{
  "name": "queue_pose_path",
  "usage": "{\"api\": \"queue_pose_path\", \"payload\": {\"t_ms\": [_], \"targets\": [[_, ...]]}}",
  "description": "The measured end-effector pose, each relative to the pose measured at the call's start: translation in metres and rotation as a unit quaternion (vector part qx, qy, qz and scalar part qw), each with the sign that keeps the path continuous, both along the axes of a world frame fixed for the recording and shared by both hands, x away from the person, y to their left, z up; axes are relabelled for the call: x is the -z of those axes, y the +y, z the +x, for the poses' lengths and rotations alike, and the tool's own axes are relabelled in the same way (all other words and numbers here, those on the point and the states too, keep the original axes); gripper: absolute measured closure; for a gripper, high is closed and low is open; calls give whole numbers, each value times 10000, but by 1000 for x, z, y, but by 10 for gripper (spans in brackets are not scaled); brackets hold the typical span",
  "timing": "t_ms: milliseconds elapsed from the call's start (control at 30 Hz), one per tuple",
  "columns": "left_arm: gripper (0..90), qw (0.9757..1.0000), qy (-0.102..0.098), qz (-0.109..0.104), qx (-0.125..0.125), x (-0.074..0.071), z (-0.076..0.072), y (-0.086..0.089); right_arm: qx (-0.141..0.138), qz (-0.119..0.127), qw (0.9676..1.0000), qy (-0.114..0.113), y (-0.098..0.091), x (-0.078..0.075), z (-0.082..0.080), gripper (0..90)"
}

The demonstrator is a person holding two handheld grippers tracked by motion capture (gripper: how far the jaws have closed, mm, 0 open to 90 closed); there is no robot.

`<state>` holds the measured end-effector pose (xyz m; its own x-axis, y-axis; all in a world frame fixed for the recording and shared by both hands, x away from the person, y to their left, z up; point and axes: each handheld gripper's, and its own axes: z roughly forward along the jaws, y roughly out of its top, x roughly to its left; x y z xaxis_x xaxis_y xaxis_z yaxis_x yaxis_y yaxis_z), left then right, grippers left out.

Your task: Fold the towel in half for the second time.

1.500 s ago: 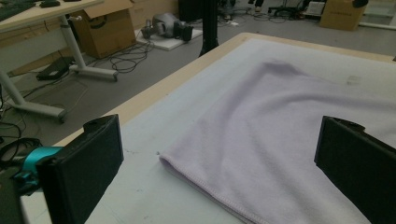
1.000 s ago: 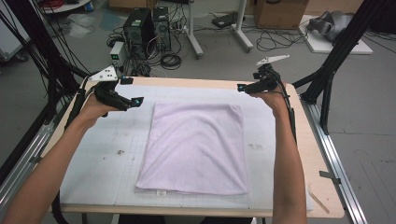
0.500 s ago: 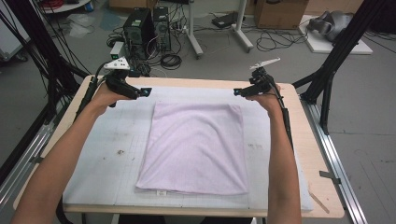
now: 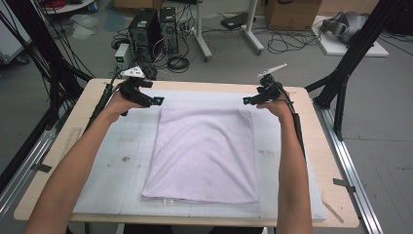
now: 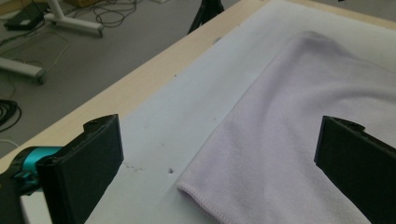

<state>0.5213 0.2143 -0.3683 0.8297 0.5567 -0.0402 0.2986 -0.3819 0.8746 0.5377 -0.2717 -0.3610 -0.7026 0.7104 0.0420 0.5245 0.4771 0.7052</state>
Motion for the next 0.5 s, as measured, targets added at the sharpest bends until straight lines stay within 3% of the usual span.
{"api": "queue_pose_path", "payload": {"t_ms": [167,333,500], "targets": [[17,10000,56,28,28,7,3,-5,-37,48,9998,205,-6,6,4,201],[17,9999,126,84,1,9,5,-3,77,-292,9988,394,-5,16,8,237],[17,9998,178,67,-33,9,5,1,9,-298,9976,628,-1,29,14,237]]}}
